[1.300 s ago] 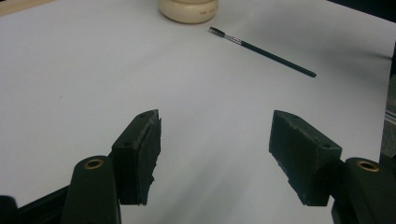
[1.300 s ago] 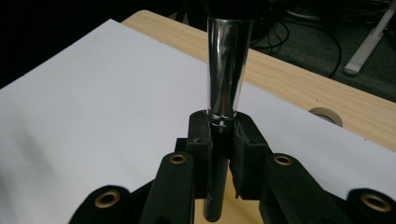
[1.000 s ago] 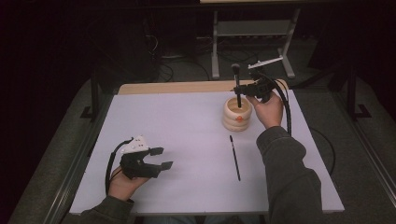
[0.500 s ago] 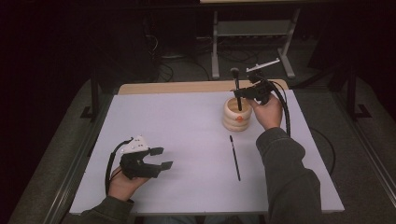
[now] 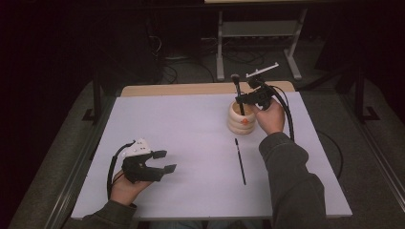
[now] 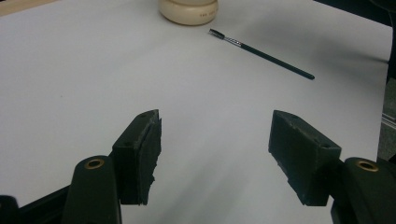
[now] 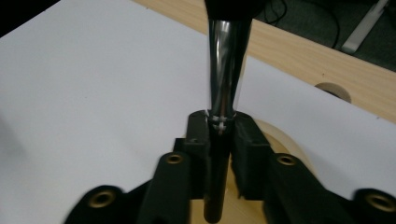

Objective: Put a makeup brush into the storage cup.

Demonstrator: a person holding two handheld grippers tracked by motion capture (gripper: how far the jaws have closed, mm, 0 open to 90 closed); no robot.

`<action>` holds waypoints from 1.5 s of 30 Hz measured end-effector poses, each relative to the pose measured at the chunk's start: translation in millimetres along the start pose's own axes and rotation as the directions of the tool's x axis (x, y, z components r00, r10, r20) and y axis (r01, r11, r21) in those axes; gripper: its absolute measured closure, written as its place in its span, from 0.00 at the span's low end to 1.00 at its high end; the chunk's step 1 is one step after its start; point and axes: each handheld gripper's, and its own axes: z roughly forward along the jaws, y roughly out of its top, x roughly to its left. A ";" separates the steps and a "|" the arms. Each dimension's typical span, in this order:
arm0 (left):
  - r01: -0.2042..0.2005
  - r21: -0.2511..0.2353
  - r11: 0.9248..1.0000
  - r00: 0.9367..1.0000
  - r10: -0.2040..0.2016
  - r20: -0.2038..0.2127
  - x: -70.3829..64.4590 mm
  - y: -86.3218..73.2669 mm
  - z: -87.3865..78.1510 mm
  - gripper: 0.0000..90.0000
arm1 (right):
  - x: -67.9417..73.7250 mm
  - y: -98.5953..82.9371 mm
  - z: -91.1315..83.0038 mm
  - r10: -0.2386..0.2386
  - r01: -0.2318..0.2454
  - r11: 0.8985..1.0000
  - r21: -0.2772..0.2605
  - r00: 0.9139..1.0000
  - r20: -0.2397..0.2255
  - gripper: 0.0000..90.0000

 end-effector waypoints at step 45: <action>0.002 -0.018 1.000 1.000 -0.003 -0.014 1.6 1.0 -4.2 0.34 | 24.5 -64.2 -49.1 -0.026 0.024 1.000 -0.020 0.996 -0.088 0.50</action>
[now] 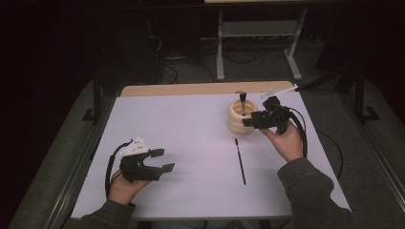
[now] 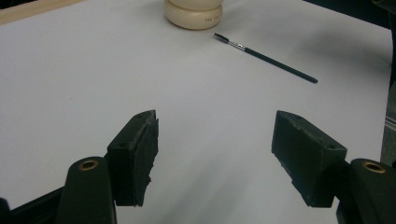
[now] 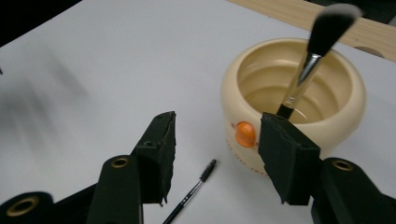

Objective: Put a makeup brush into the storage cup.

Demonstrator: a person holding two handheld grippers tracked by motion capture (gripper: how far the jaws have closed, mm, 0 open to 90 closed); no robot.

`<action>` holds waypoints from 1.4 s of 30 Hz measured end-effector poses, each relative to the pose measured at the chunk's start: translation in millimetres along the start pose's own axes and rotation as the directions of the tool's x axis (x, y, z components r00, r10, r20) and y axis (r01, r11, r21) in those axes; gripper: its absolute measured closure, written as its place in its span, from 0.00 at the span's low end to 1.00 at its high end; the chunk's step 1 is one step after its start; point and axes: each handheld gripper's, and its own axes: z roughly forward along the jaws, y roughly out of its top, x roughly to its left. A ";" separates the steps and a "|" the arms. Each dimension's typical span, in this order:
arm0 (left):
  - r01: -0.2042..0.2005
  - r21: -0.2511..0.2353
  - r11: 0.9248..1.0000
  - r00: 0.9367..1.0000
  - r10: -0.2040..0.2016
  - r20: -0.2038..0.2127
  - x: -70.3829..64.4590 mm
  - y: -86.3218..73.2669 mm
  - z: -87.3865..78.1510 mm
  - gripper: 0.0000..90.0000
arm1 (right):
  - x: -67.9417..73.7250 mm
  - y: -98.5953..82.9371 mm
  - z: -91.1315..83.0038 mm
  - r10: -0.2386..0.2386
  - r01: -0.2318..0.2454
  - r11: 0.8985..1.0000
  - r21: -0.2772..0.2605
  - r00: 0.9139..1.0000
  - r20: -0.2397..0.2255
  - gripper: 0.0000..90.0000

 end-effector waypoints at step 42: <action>0.002 -0.006 1.000 1.000 -0.002 -0.006 -0.6 0.7 -2.2 0.34 | 41.0 -50.8 -12.9 0.013 -0.013 0.997 0.081 1.000 -0.007 0.43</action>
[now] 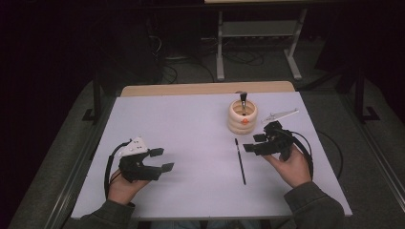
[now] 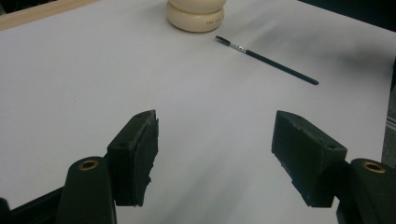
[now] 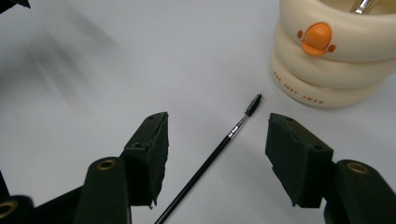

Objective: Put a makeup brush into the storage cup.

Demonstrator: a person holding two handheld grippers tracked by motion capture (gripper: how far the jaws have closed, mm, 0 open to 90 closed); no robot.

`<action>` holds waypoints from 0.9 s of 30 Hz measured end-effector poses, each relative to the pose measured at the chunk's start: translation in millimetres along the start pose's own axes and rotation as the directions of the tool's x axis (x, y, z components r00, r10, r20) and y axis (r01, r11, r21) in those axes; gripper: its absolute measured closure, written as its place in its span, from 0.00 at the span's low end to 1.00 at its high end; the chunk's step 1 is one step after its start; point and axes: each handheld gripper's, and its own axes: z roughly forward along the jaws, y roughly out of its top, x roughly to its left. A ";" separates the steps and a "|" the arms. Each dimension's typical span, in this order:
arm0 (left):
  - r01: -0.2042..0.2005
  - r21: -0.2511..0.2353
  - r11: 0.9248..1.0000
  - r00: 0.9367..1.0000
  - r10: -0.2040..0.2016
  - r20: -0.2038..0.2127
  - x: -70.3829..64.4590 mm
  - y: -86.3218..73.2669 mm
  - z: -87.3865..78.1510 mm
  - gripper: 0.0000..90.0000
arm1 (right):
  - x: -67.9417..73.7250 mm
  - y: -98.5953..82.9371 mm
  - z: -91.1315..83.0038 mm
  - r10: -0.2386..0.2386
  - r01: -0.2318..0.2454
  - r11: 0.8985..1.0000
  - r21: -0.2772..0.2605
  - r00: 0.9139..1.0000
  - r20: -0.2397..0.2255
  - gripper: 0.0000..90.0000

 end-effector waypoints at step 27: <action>0.007 -0.013 1.000 1.000 -0.007 -0.010 0.1 0.1 -2.7 0.34 | 14.7 -5.7 37.8 0.153 -0.161 0.976 0.147 0.986 0.065 0.63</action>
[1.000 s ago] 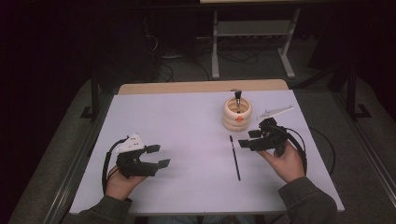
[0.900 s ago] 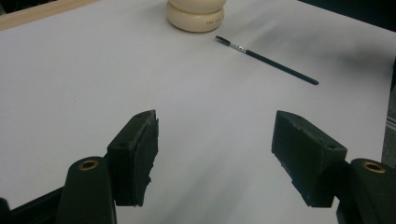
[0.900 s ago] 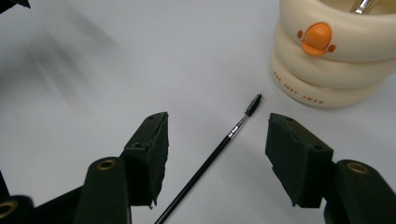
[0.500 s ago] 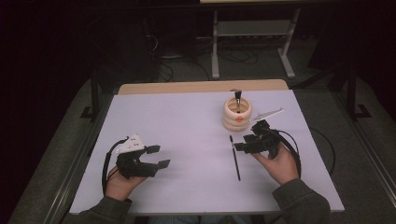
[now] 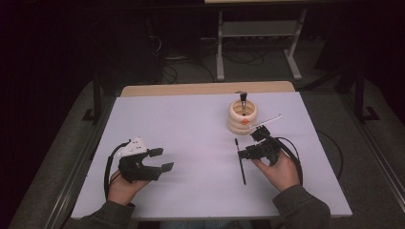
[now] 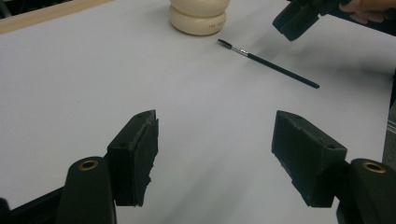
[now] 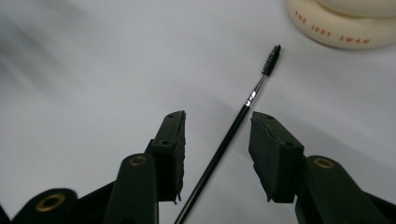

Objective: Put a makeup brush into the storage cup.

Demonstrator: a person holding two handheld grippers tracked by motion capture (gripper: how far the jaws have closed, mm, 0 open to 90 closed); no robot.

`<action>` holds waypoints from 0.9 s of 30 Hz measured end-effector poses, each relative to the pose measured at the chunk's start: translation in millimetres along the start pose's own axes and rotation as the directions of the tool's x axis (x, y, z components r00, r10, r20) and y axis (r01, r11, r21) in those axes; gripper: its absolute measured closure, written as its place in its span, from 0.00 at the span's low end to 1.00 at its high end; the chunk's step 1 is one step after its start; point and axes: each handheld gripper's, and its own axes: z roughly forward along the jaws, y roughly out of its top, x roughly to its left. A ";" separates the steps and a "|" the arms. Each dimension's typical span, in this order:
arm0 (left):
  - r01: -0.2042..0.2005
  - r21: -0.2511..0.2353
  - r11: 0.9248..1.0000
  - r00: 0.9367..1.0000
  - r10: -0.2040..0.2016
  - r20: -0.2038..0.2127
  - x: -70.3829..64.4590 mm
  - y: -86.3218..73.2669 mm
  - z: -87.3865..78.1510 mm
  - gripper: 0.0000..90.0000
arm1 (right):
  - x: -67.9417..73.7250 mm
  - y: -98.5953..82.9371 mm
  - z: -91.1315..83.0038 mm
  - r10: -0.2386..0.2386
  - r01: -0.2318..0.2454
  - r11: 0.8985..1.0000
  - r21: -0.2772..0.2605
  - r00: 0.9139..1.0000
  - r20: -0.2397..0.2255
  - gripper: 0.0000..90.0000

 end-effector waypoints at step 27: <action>0.003 -0.008 1.000 1.000 -0.003 -0.012 3.0 0.0 -2.7 0.34 | 13.0 -2.6 38.6 -0.049 0.031 0.989 0.142 0.991 0.122 0.78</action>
